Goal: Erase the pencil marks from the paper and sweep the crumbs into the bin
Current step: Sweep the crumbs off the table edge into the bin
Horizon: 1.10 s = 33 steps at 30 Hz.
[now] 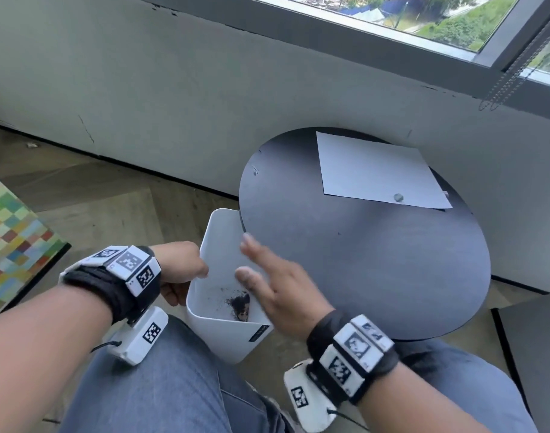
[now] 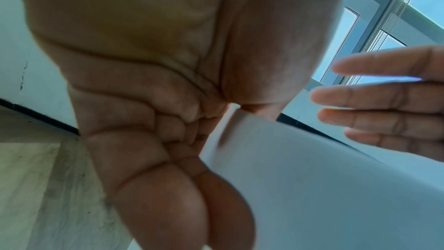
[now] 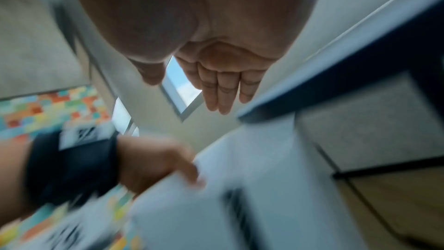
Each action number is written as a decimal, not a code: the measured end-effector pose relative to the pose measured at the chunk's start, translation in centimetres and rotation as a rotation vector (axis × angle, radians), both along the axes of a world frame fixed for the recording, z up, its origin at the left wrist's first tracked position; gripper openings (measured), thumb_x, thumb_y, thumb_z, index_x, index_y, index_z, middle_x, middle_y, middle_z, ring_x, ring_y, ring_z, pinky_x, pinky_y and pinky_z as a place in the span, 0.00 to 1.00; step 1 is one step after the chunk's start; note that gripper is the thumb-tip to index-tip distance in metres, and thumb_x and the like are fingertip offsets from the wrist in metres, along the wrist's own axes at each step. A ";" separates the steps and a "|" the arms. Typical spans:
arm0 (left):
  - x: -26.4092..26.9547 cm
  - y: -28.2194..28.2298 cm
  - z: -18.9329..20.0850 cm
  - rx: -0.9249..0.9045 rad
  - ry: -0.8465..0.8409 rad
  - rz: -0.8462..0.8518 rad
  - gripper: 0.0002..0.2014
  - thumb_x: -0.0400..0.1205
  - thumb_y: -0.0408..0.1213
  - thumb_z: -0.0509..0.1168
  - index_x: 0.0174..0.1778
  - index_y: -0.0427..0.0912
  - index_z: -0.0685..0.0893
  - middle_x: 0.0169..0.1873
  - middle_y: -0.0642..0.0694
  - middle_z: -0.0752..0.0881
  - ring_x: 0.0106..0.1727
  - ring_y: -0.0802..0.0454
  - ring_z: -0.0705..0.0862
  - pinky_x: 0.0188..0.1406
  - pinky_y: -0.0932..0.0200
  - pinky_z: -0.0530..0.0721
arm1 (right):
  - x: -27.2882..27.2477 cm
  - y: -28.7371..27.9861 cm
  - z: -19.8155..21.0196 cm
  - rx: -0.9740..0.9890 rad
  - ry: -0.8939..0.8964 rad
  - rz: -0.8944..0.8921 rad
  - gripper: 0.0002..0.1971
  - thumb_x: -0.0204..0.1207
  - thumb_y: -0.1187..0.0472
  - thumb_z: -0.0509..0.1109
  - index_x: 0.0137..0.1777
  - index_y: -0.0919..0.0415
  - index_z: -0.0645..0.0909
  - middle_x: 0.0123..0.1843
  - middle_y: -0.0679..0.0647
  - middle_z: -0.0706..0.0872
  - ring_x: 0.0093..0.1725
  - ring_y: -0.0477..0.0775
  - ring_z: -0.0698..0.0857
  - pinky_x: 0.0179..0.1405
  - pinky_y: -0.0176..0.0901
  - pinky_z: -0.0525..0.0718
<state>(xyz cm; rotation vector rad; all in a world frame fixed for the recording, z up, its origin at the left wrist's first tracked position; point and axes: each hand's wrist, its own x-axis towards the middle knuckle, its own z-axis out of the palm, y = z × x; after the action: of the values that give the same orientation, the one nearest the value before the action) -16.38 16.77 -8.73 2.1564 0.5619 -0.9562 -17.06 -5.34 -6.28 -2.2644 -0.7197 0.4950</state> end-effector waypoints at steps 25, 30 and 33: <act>0.3 0.0 -0.2 0.002 0.028 -0.018 0.14 0.87 0.32 0.58 0.52 0.28 0.87 0.32 0.34 0.90 0.24 0.43 0.86 0.27 0.54 0.87 | 12.8 -7.8 -0.1 -0.755 -0.007 -0.287 0.46 0.80 0.29 0.57 0.86 0.65 0.57 0.89 0.65 0.49 0.88 0.68 0.50 0.85 0.61 0.56; 0.4 0.1 -0.4 0.000 0.040 -0.024 0.14 0.86 0.33 0.58 0.54 0.28 0.87 0.35 0.34 0.91 0.26 0.43 0.87 0.27 0.55 0.87 | 4.9 -3.3 1.3 -0.621 -0.059 0.269 0.48 0.80 0.27 0.52 0.90 0.55 0.42 0.91 0.52 0.37 0.89 0.57 0.37 0.88 0.62 0.46; 0.5 0.1 -0.4 0.000 0.038 -0.023 0.14 0.87 0.33 0.58 0.54 0.28 0.87 0.34 0.34 0.91 0.25 0.44 0.87 0.28 0.54 0.88 | 5.9 -3.5 3.2 -0.460 -0.004 0.329 0.44 0.83 0.32 0.58 0.90 0.52 0.45 0.91 0.47 0.43 0.89 0.45 0.44 0.88 0.47 0.47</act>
<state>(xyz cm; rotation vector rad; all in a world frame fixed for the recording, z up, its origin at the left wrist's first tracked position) -15.88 16.87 -9.18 2.1530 0.5567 -1.0118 -11.19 -8.80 -3.05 -2.5751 -1.0777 0.8882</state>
